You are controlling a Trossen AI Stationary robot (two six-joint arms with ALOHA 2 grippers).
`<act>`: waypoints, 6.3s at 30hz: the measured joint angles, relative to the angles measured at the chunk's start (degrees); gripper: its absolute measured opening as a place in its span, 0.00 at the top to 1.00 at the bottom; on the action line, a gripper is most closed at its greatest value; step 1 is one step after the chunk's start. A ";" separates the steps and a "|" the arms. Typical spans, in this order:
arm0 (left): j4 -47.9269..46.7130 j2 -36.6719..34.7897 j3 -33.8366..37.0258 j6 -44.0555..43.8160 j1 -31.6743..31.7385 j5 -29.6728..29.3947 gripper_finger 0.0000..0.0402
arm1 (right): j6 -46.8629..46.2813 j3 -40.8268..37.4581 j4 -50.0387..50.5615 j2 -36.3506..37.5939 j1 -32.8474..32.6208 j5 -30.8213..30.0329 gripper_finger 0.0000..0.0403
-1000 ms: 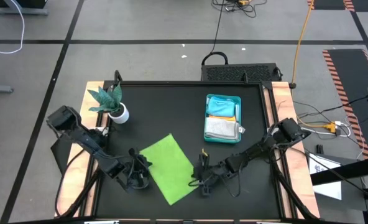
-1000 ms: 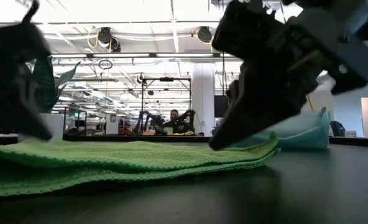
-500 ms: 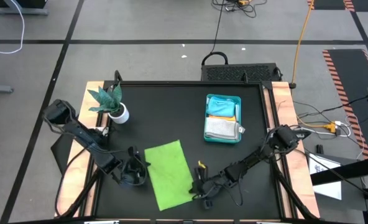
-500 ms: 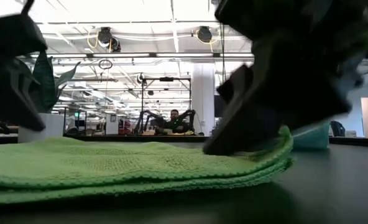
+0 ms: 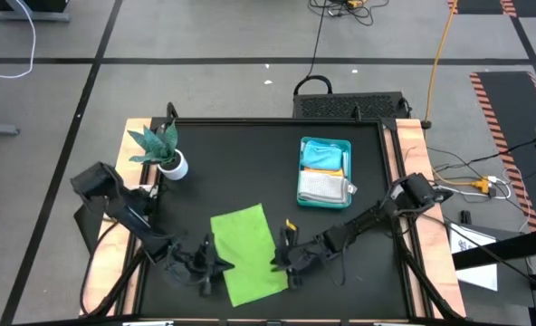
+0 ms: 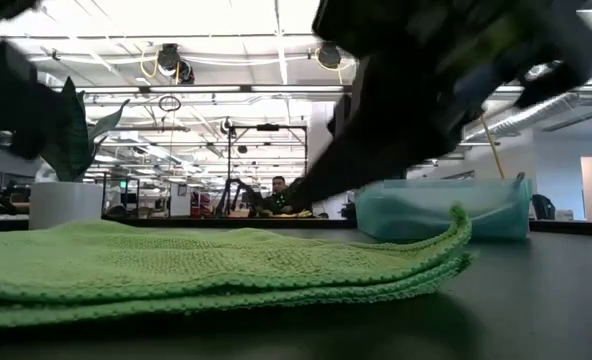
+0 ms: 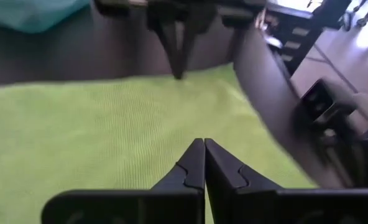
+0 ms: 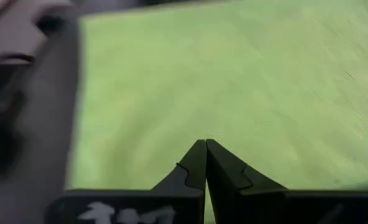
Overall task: Fold microfiber towels
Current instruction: Fold the light green microfiber cloth
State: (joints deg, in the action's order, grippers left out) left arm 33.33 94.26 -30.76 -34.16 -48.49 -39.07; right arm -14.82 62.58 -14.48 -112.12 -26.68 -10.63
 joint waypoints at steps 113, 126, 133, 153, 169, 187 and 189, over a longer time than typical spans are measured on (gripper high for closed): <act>-53.07 -1.42 -2.46 -42.63 11.41 -3.23 0.99 | 2.12 -5.26 -7.12 0.66 3.00 -2.78 1.00; -44.57 -3.53 -4.31 -35.47 9.68 -7.45 0.99 | 3.59 -5.26 -7.55 0.66 3.00 -2.78 1.00; -46.79 1.81 -4.20 -38.19 11.90 -5.75 0.99 | 3.59 -5.26 -7.50 0.66 2.96 -2.78 1.00; -51.06 -4.39 -4.22 -42.88 6.98 -8.18 0.99 | 3.74 -5.26 -15.67 -1.34 5.65 1.31 1.00; -45.50 -0.18 2.46 -47.76 8.36 -11.70 0.99 | 0.75 -5.20 -19.63 -7.58 13.93 0.53 1.00; -37.61 0.42 -10.63 -17.33 4.34 -11.48 0.99 | 3.97 -5.26 -22.47 -5.25 6.36 0.43 1.00; -28.91 1.33 -10.71 -9.94 2.92 -8.52 0.99 | 3.49 -5.26 -21.92 -5.25 4.60 0.46 1.00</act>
State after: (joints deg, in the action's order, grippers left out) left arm 4.42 95.60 -41.47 -44.10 -45.57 -47.59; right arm -11.32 57.32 -36.41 -117.36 -22.09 -10.17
